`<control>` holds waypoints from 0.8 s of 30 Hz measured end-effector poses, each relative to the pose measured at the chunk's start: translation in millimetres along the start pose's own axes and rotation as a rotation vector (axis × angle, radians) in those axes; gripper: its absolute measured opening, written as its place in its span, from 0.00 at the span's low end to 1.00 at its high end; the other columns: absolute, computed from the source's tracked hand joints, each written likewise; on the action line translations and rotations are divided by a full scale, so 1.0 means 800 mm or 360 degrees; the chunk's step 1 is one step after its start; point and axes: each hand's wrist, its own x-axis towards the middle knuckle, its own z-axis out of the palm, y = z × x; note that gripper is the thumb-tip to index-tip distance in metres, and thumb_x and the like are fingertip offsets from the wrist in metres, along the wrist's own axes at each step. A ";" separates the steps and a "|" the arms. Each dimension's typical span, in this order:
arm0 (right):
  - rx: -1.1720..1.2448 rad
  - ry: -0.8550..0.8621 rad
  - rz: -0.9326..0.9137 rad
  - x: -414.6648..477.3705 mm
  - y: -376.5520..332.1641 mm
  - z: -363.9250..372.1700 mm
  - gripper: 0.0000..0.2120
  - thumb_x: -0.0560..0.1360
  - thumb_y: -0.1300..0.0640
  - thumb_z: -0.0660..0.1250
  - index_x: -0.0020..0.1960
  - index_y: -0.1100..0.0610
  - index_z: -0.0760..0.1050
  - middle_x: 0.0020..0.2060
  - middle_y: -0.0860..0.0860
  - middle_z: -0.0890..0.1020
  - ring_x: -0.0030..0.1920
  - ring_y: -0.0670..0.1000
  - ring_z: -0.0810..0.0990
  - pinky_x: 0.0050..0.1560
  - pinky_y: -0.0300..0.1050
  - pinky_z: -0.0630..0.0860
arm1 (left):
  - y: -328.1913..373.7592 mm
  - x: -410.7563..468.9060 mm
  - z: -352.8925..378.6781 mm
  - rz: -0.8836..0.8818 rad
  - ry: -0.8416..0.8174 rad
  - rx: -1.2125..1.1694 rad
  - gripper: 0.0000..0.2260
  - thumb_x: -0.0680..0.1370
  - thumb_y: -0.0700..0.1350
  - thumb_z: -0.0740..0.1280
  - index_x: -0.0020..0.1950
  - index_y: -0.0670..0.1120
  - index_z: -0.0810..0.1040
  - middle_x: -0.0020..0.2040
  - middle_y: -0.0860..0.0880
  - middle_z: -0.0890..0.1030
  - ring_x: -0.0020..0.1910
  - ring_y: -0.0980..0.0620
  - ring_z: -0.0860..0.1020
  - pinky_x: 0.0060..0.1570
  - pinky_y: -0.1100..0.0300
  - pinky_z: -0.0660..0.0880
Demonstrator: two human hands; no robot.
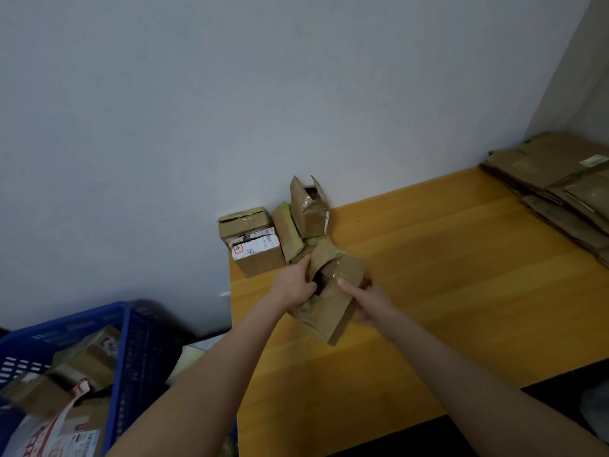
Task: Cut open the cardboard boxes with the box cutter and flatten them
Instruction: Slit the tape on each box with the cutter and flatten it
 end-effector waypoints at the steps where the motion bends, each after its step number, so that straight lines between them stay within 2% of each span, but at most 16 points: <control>1: -0.0061 -0.0025 0.0072 0.000 0.009 -0.002 0.36 0.70 0.43 0.73 0.72 0.53 0.63 0.68 0.52 0.71 0.64 0.58 0.74 0.59 0.56 0.74 | -0.007 0.001 0.005 0.0023 0.0005 0.0112 0.31 0.80 0.48 0.64 0.80 0.49 0.53 0.69 0.42 0.71 0.65 0.42 0.73 0.58 0.53 0.72; 3: -0.0107 -0.0056 0.0160 0.006 0.026 -0.009 0.37 0.71 0.43 0.72 0.74 0.55 0.61 0.69 0.53 0.70 0.60 0.58 0.76 0.58 0.54 0.76 | -0.020 0.003 0.016 0.0068 -0.0074 0.0224 0.30 0.81 0.50 0.63 0.79 0.52 0.53 0.70 0.41 0.69 0.65 0.42 0.73 0.60 0.52 0.72; 5: -0.0193 -0.0114 0.0223 0.011 0.041 -0.010 0.34 0.74 0.44 0.69 0.74 0.55 0.62 0.67 0.55 0.72 0.55 0.56 0.79 0.51 0.51 0.80 | -0.029 0.006 0.030 0.0147 -0.0185 0.0296 0.29 0.81 0.51 0.63 0.79 0.54 0.53 0.71 0.42 0.66 0.64 0.42 0.72 0.61 0.51 0.71; 7: -0.0458 -0.0074 0.0235 0.017 0.053 -0.009 0.30 0.77 0.41 0.63 0.74 0.56 0.64 0.62 0.55 0.75 0.54 0.56 0.79 0.45 0.46 0.78 | -0.035 0.012 0.043 0.0203 -0.0210 0.0387 0.29 0.81 0.51 0.63 0.79 0.56 0.53 0.71 0.44 0.65 0.65 0.43 0.72 0.63 0.50 0.70; 9: -0.0802 0.0127 0.0129 0.031 0.065 -0.015 0.26 0.80 0.40 0.58 0.70 0.56 0.69 0.60 0.55 0.77 0.57 0.57 0.78 0.51 0.49 0.77 | -0.041 0.020 0.057 0.0181 -0.0239 0.0506 0.30 0.81 0.52 0.63 0.79 0.58 0.52 0.72 0.45 0.64 0.68 0.43 0.69 0.68 0.46 0.64; 12: -0.1232 0.0438 -0.0064 0.052 0.075 -0.032 0.20 0.79 0.44 0.61 0.66 0.54 0.73 0.60 0.55 0.79 0.58 0.57 0.77 0.57 0.49 0.75 | -0.046 0.025 0.079 0.0112 -0.0275 0.0607 0.30 0.81 0.54 0.62 0.79 0.57 0.51 0.73 0.45 0.63 0.71 0.43 0.65 0.72 0.42 0.59; 14: -0.1551 0.0550 -0.0143 0.068 0.077 -0.041 0.20 0.78 0.46 0.63 0.67 0.53 0.70 0.61 0.54 0.76 0.61 0.57 0.74 0.57 0.49 0.73 | -0.046 0.027 0.089 0.0103 -0.0226 0.0597 0.30 0.80 0.57 0.60 0.79 0.56 0.51 0.73 0.45 0.64 0.71 0.43 0.65 0.71 0.44 0.61; 16: -0.1799 0.0548 -0.0167 0.082 0.082 -0.044 0.23 0.78 0.46 0.64 0.69 0.54 0.66 0.64 0.55 0.72 0.64 0.57 0.70 0.60 0.50 0.71 | -0.045 0.030 0.094 0.0108 -0.0158 0.0574 0.30 0.80 0.60 0.59 0.79 0.55 0.54 0.72 0.45 0.65 0.69 0.43 0.67 0.67 0.47 0.66; 19: -0.1927 0.0527 -0.0112 0.102 0.095 -0.039 0.22 0.79 0.51 0.63 0.70 0.56 0.62 0.66 0.56 0.69 0.65 0.57 0.68 0.59 0.51 0.71 | -0.046 0.036 0.095 0.0080 -0.0127 0.0515 0.28 0.80 0.59 0.61 0.78 0.56 0.57 0.70 0.47 0.68 0.67 0.44 0.69 0.59 0.49 0.73; 21: -0.1926 0.0498 -0.0068 0.108 0.098 -0.039 0.21 0.79 0.55 0.62 0.69 0.57 0.62 0.65 0.57 0.69 0.64 0.58 0.70 0.58 0.50 0.72 | -0.048 0.039 0.093 0.0043 -0.0161 0.0456 0.28 0.79 0.58 0.63 0.77 0.56 0.59 0.69 0.48 0.69 0.65 0.44 0.71 0.58 0.49 0.74; 24: -0.1558 0.0446 -0.0067 0.101 0.091 -0.042 0.21 0.79 0.55 0.62 0.69 0.61 0.64 0.62 0.59 0.72 0.60 0.60 0.74 0.54 0.50 0.74 | -0.050 0.044 0.090 -0.0032 -0.0277 0.0212 0.30 0.78 0.58 0.65 0.77 0.54 0.59 0.67 0.46 0.70 0.64 0.43 0.72 0.59 0.48 0.73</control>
